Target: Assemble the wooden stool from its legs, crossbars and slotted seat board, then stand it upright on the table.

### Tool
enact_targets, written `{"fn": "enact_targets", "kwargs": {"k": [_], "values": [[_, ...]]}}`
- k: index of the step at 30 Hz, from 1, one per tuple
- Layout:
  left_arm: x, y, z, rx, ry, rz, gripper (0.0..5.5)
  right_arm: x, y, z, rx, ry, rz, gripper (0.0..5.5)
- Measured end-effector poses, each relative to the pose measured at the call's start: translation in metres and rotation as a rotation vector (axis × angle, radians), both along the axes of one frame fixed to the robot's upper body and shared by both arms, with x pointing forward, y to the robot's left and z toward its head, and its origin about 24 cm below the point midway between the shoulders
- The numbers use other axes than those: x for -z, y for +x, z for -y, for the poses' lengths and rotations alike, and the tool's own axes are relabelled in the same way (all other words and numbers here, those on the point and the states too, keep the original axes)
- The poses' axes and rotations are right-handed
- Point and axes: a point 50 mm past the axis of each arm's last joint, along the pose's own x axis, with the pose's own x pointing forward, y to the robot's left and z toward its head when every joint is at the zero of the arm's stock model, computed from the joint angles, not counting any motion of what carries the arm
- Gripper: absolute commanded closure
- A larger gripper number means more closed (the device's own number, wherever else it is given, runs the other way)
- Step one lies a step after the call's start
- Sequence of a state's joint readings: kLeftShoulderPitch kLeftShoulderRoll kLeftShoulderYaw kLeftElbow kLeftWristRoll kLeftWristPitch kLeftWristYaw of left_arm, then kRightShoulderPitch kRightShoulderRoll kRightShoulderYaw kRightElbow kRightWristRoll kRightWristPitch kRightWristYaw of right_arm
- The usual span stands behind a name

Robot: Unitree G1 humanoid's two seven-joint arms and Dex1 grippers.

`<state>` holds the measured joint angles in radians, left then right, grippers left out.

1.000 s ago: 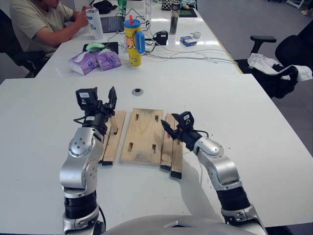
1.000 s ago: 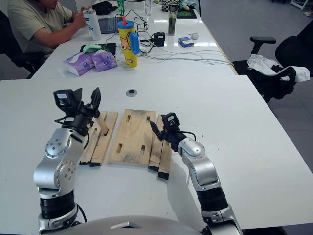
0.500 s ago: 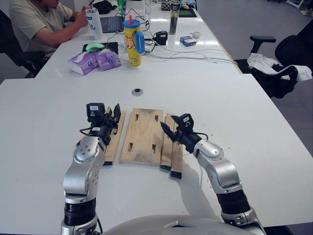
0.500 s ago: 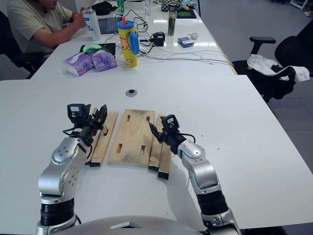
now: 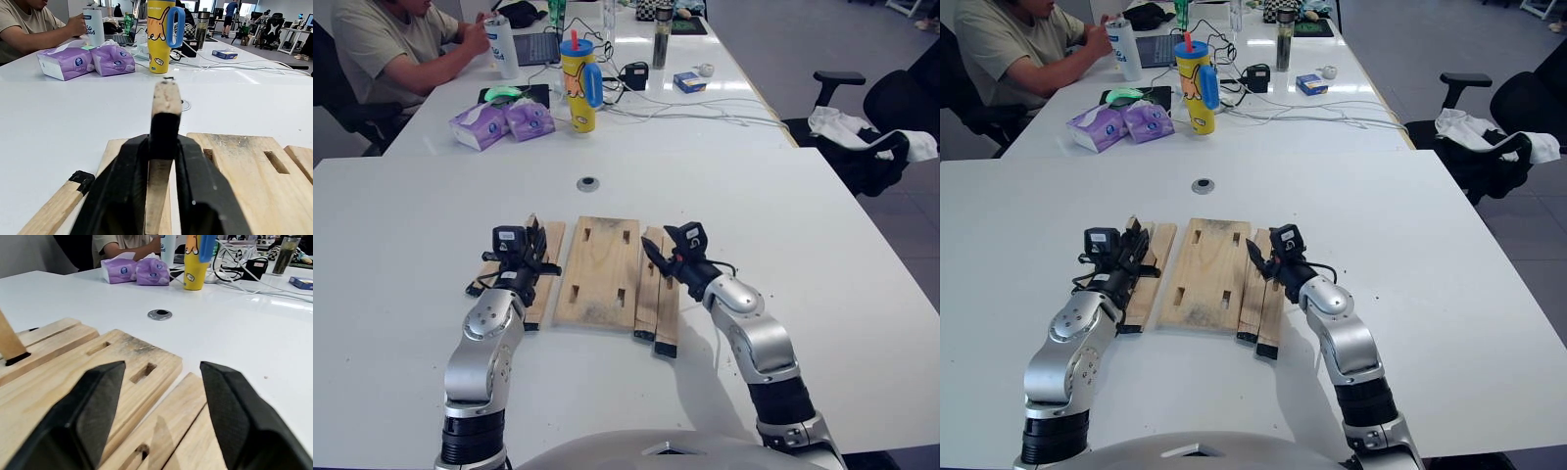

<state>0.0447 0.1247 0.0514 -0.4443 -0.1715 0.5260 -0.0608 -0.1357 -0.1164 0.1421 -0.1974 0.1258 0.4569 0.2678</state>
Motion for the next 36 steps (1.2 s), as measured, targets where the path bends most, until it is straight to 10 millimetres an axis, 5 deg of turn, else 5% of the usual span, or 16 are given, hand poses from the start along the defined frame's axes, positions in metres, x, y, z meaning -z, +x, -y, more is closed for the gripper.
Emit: {"fn": "enact_targets", "kwargs": {"k": [4, 11, 15, 24, 33, 36], "values": [[-0.008, 0.005, -0.004, -0.012, -0.024, 0.039, 5.09, -0.006, 0.007, 0.007, 0.036, 0.096, 0.001, 1.82], [-0.072, 0.041, -0.008, 0.131, -0.161, 0.236, 5.09, -0.022, 0.022, 0.026, -0.077, 0.309, 0.016, 0.75], [-0.098, 0.057, -0.007, 0.306, -0.319, 0.276, 5.09, -0.035, 0.024, 0.032, -0.266, 0.593, -0.075, 0.12], [-0.113, 0.066, 0.013, 0.784, -0.726, 0.136, 5.09, -0.043, 0.024, 0.052, -0.528, 0.999, -0.352, 0.1], [-0.112, 0.06, 0.019, 0.918, -0.859, 0.042, 5.09, -0.068, 0.025, 0.042, -0.678, 1.113, -0.368, 0.1], [-0.112, 0.06, 0.019, 0.929, -0.905, 0.022, 5.09, -0.07, 0.024, 0.042, -0.688, 1.13, -0.376, 0.61]]}}
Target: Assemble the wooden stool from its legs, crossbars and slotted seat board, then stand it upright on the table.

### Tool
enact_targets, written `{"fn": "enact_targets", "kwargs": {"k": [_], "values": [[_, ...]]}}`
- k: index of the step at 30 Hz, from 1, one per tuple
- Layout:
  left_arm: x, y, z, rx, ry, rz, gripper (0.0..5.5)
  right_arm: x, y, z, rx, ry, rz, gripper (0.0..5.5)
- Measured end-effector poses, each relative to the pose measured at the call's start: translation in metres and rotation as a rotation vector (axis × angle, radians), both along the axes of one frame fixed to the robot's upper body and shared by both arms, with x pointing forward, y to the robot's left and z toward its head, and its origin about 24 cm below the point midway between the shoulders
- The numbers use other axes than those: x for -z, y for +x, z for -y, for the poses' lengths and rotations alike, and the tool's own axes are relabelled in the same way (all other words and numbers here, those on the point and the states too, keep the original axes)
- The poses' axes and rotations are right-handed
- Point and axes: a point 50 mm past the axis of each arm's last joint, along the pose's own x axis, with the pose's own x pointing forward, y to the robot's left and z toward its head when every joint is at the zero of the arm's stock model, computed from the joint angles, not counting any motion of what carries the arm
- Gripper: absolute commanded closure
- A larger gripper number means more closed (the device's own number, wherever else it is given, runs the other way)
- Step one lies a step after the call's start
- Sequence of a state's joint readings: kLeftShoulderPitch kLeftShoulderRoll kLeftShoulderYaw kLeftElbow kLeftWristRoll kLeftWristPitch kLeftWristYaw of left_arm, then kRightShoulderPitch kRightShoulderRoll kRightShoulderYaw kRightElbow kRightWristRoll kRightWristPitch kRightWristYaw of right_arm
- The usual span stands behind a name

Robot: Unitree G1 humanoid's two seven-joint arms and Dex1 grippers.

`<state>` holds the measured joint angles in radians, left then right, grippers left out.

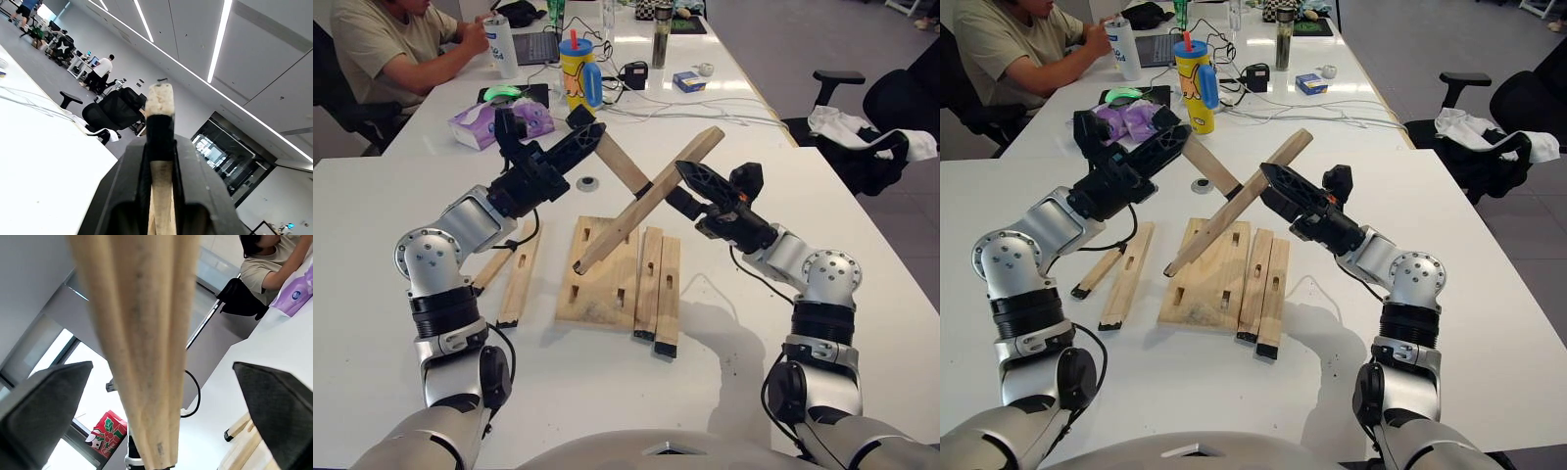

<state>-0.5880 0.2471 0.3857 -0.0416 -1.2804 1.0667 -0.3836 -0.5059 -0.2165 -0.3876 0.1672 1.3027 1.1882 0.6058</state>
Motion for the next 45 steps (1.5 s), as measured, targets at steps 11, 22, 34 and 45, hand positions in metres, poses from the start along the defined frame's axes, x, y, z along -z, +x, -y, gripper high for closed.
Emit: {"fn": "enact_targets", "kwargs": {"k": [11, 22, 34, 45], "values": [[0.003, 0.0, 0.001, 0.041, -0.023, -0.057, 5.09, -0.01, -0.001, 0.002, 0.021, 0.061, 0.062, 2.58], [0.0, 0.0, -0.002, 0.034, -0.011, -0.036, 4.17, -0.008, -0.005, 0.001, 0.004, 0.073, 0.077, 3.42], [-0.027, 0.012, -0.059, -0.306, -0.028, 0.066, 2.47, -0.012, -0.009, 0.01, 0.075, 0.101, 0.164, 3.42], [0.096, -0.058, -0.044, 0.014, 0.772, 0.033, 2.16, -0.002, -0.019, 0.029, 0.096, -0.14, 0.346, 3.42]]}}
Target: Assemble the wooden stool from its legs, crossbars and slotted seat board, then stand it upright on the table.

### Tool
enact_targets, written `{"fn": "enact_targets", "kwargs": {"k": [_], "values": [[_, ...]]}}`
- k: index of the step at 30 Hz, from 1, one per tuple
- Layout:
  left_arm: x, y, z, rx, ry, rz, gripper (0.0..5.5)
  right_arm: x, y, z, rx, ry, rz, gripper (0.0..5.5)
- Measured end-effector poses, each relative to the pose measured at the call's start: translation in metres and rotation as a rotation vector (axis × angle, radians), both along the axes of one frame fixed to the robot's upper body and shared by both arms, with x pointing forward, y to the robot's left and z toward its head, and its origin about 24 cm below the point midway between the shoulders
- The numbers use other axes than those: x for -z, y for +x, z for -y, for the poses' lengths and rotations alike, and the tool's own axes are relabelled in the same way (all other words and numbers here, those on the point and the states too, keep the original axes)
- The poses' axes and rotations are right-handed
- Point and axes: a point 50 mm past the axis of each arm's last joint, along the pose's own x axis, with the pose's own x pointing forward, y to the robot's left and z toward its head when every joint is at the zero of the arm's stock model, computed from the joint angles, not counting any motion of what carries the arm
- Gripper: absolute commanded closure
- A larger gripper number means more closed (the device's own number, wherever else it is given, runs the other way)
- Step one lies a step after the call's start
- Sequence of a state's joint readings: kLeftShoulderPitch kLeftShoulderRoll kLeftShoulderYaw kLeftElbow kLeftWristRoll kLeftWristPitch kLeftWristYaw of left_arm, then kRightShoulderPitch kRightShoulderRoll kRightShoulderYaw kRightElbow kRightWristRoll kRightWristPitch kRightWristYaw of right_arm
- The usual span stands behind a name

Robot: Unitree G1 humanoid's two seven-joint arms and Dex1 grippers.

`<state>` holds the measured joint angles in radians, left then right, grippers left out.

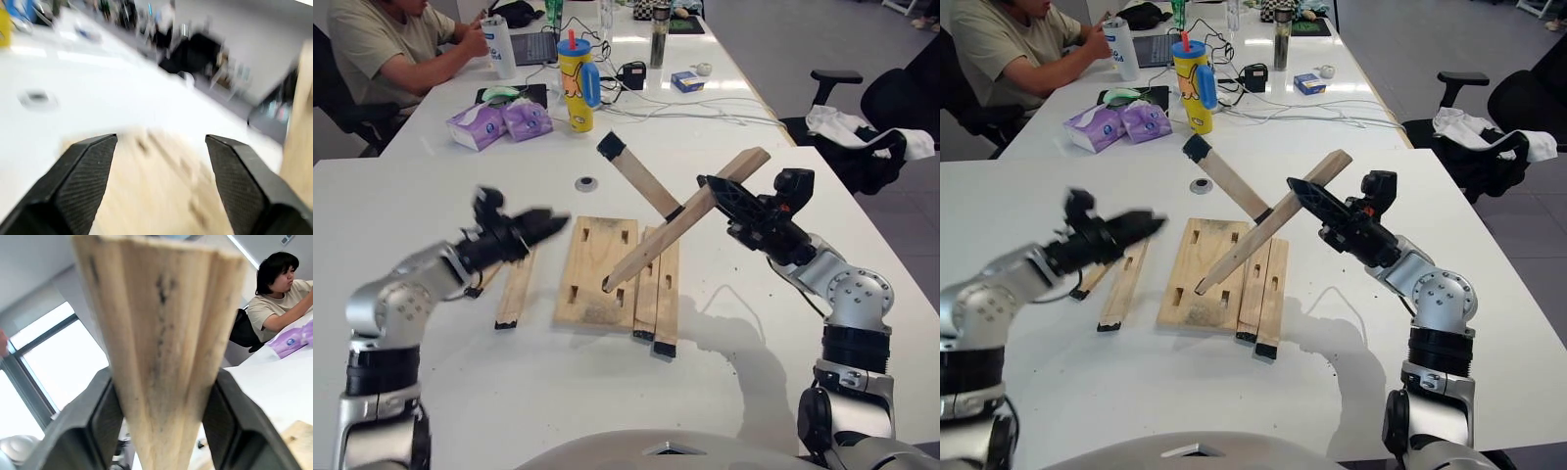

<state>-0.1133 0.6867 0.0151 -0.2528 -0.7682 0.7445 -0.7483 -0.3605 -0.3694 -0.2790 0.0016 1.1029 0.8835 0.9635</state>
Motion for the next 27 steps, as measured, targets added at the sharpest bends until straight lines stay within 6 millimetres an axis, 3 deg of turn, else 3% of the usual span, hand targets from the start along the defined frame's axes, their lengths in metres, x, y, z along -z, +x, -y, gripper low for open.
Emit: {"fn": "enact_targets", "kwargs": {"k": [2, 6, 10, 13, 19, 27], "values": [[0.013, -0.016, 0.007, 0.128, 0.089, -0.006, 2.16, 0.006, 0.002, -0.004, -0.014, -0.065, 0.036, 3.42], [0.011, -0.021, 0.01, 0.268, 0.233, 0.116, 2.16, 0.016, 0.003, -0.012, -0.049, -0.131, 0.069, 3.42], [0.022, -0.024, 0.016, 0.399, 0.367, 0.189, 2.16, 0.029, 0.003, -0.022, -0.085, -0.212, 0.118, 3.43], [0.039, -0.023, 0.019, 0.472, 0.492, 0.211, 2.16, 0.029, 0.004, -0.022, -0.081, -0.232, 0.167, 3.43], [0.043, -0.015, 0.025, 0.529, 0.612, 0.315, 2.16, 0.02, 0.01, -0.024, -0.096, -0.296, 0.263, 3.43], [0.045, -0.014, 0.025, 0.55, 0.63, 0.339, 2.16, 0.011, 0.014, -0.019, -0.101, -0.348, 0.276, 3.43]]}}
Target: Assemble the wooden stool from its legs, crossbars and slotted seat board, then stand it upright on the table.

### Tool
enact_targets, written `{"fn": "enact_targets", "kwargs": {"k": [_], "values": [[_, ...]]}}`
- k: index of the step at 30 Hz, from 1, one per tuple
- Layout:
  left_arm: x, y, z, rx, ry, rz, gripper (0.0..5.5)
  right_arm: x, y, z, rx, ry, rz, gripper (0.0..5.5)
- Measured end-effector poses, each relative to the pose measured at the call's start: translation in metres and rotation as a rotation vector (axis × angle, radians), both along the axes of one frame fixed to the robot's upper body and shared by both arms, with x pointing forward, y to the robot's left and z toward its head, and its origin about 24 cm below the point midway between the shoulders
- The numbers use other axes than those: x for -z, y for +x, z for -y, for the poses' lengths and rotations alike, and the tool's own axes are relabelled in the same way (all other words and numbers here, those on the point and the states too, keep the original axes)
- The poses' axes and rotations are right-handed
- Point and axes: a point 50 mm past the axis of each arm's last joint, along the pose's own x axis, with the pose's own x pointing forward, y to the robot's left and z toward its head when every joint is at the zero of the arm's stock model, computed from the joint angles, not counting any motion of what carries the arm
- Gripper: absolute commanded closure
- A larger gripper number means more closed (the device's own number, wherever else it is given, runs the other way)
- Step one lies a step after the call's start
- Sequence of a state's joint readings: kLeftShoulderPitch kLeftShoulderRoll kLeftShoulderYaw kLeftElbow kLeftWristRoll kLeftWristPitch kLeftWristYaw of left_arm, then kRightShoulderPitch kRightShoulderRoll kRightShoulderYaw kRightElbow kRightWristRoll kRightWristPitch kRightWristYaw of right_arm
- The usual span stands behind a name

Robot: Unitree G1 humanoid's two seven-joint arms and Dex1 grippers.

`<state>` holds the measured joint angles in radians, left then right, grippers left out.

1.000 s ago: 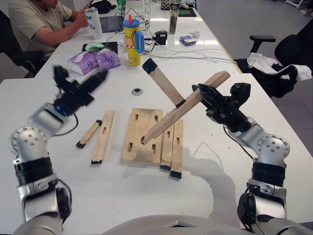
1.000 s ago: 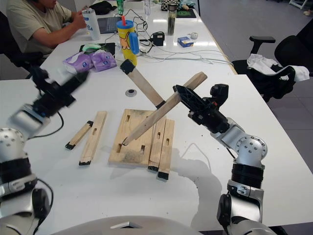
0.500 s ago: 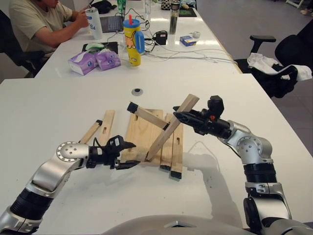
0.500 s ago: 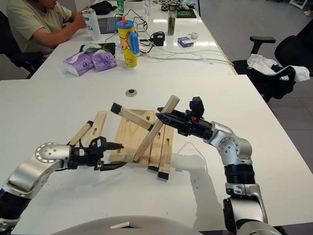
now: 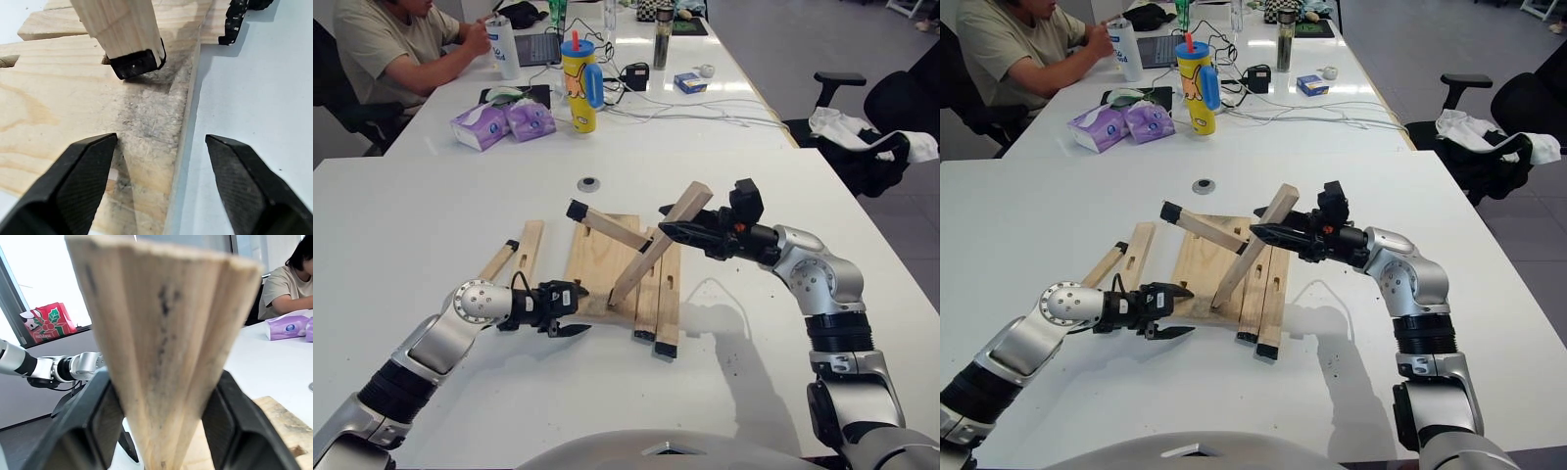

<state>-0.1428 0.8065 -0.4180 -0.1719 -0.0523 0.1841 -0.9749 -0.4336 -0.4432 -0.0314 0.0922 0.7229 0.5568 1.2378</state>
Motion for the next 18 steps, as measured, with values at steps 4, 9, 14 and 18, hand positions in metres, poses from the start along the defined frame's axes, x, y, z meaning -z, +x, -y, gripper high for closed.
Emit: {"fn": "enact_targets", "kwargs": {"k": [4, 9, 14, 18], "values": [[0.0003, -0.0002, -0.0001, 0.0, -0.001, 0.0, 2.16, -0.0037, 0.0034, 0.003, 0.004, -0.025, 0.013, 3.43], [0.0007, -0.0002, -0.0002, 0.002, -0.001, 0.001, 2.16, -0.0068, 0.0071, 0.0074, 0.017, -0.07, 0.053, 3.43], [0.0011, -0.0003, 0.0, 0.01, 0.006, 0.01, 2.16, -0.0072, 0.0098, 0.0063, -0.008, -0.1, 0.073, 3.44], [0.0015, -0.0002, 0.0007, 0.012, 0.009, 0.013, 2.16, -0.0097, 0.0088, 0.0038, -0.032, -0.129, 0.105, 3.44]]}}
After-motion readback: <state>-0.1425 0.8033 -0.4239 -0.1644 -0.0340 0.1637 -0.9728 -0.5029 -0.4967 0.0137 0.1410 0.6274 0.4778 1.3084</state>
